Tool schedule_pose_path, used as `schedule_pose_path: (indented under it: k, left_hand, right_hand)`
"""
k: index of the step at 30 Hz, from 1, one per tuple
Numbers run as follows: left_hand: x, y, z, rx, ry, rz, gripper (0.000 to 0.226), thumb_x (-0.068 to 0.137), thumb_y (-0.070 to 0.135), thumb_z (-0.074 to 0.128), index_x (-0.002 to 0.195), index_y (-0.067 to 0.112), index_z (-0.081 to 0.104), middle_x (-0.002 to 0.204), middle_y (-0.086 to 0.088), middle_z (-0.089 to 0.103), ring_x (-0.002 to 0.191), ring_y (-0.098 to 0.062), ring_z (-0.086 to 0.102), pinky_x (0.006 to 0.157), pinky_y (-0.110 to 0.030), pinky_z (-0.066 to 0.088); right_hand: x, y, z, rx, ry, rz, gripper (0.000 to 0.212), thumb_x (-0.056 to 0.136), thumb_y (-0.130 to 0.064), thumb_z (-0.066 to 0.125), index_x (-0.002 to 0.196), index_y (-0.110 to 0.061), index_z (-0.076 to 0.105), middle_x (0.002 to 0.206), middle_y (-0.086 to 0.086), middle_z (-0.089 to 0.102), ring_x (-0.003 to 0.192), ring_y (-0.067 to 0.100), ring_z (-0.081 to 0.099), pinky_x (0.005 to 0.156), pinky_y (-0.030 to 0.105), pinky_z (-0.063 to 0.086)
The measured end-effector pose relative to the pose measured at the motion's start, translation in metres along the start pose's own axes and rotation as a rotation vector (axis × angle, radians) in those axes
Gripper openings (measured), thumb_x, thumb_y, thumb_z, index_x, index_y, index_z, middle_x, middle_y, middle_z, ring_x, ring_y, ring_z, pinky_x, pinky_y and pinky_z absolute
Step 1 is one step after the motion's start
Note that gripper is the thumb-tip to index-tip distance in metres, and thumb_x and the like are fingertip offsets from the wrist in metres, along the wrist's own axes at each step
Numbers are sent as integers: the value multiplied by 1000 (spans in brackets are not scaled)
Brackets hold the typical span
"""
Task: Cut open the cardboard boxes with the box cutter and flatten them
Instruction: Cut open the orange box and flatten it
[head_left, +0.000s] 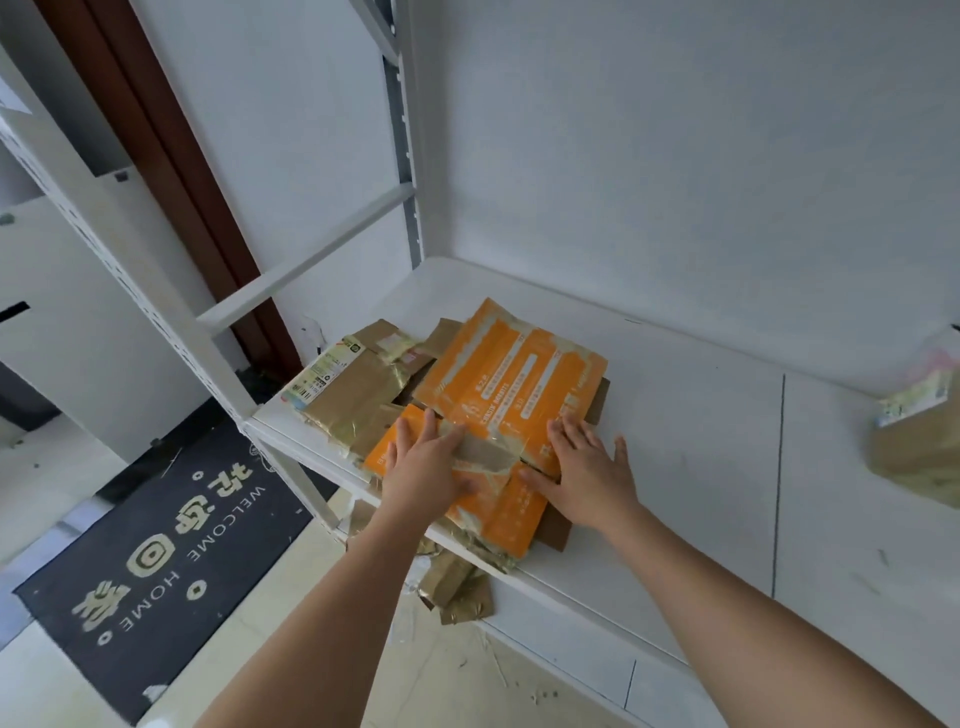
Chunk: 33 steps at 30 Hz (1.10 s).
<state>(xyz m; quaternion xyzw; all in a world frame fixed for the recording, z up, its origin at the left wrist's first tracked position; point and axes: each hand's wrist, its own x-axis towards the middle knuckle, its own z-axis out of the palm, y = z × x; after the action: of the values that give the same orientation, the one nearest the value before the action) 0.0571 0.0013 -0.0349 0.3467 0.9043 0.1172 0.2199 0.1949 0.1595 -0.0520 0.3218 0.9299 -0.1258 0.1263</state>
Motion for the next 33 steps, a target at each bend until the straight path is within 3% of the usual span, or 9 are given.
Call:
schedule_pose_path:
  k: [4, 8, 15, 20, 25, 30, 33]
  left_hand:
    - [-18, 28, -8, 115, 81, -64, 73, 90, 27, 68, 151, 32, 30, 159, -13, 19, 145, -39, 15, 120, -53, 14]
    - [-29, 54, -15, 40, 144, -27, 49, 88, -3, 53, 133, 16, 53, 143, -15, 40, 131, -34, 38, 109, -48, 36]
    - [-42, 165, 5, -52, 212, 147, 48, 92, -1, 48, 138, 12, 48, 145, -13, 36, 133, -35, 37, 103, -44, 38]
    - [-62, 248, 51, -102, 170, 260, 51, 97, 12, 53, 146, 15, 41, 158, -9, 25, 143, -26, 30, 112, -37, 32]
    - [-81, 301, 95, -121, 84, 299, 52, 98, 14, 56, 147, 15, 40, 161, -10, 18, 145, -27, 29, 115, -37, 29]
    - [-90, 311, 120, -124, 40, 254, 48, 99, 20, 54, 145, 19, 42, 163, -6, 13, 143, -25, 33, 112, -36, 33]
    - [-96, 301, 127, -113, 20, 194, 47, 99, 20, 54, 145, 20, 42, 162, -7, 14, 139, -24, 40, 109, -33, 35]
  right_hand:
    - [-12, 10, -23, 21, -64, -57, 79, 95, -64, 43, 157, -35, 5, 165, -7, -12, 152, 29, -9, 117, 61, -3]
    - [-47, 49, -34, 109, 49, -27, 67, 101, -46, 44, 156, -37, 8, 166, -7, -9, 152, 27, -13, 118, 59, -6]
    - [-114, 183, -48, 93, 177, 278, 69, 102, -39, 44, 158, -30, 4, 165, -1, -15, 151, 29, -12, 121, 55, 0]
    - [-151, 279, -71, 76, 442, 482, 77, 98, -31, 53, 158, -21, 6, 166, 5, -11, 151, 33, -7, 121, 54, 5]
    - [-150, 352, -107, 102, 544, 518, 81, 98, -26, 56, 158, -21, 2, 166, 1, -9, 151, 37, 0, 120, 57, 9]
    - [-130, 382, -118, 85, 468, 474, 74, 102, -29, 42, 157, -20, -7, 164, 12, 8, 147, 39, 18, 117, 55, 16]
    - [-127, 386, -109, 114, 473, 443, 66, 102, -32, 45, 157, -17, 12, 157, 18, 22, 139, 42, 29, 115, 53, 25]
